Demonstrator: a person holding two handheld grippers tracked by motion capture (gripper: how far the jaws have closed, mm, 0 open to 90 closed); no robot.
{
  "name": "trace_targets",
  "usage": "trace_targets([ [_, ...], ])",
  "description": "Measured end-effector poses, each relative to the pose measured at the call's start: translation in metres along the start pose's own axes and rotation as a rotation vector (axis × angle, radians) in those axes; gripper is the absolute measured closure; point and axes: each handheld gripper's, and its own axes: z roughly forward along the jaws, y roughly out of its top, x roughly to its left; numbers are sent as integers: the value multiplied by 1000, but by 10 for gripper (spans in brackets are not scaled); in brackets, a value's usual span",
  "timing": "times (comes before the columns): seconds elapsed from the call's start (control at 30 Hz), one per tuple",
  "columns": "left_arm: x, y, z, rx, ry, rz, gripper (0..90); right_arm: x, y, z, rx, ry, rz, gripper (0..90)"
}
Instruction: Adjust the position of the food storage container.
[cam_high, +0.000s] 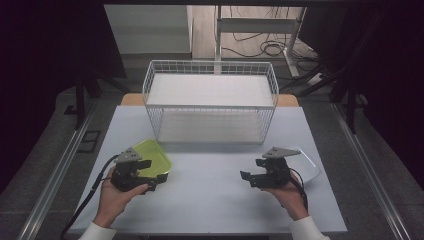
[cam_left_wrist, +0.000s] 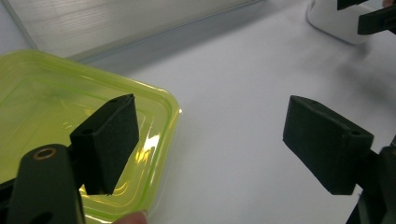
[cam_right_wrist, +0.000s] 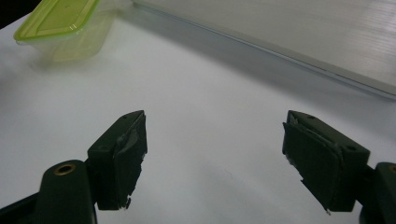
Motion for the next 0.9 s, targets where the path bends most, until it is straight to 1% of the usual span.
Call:
trace_targets([
  [0.1, 0, 0, 1, 1, 1, 0, 177, -1, 0, -1, -1, 3, -4, 222],
  [0.2, -1, 0, 0, 8, 11, 11, 186, -2, -1, -1, 20, 5, -2, 227],
  [0.33, 0, 0, -1, 5, 20, 15, 185, -3, -3, -1, 39, -9, 2, 231],
  [0.4, 0, 0, -2, -3, 27, 13, 180, -3, -6, -2, 57, -31, -1, 232],
  [0.5, 0, 0, -4, -4, 31, 15, 185, -3, -6, -4, 52, -36, 5, 233],
  [0.57, 0, 0, -6, -7, 36, 15, 189, -4, -5, -7, 42, -37, 20, 236],
  [0.63, 1, 1, -9, -7, 41, 10, 193, -4, -5, -7, 41, -39, 16, 238],
  [0.67, 3, 2, -13, -8, 50, 3, 206, -4, -3, -8, 37, -38, 16, 240],
  [0.77, 5, 4, -17, -7, 56, -9, 223, -2, -1, -9, 32, -33, 10, 242],
  [0.8, 8, 7, -20, -9, 66, -15, 226, -2, -1, -9, 30, -32, 7, 242],
  [0.9, 14, 13, -22, 8, 88, -12, 231, -1, -2, -8, 38, -34, 2, 242],
])
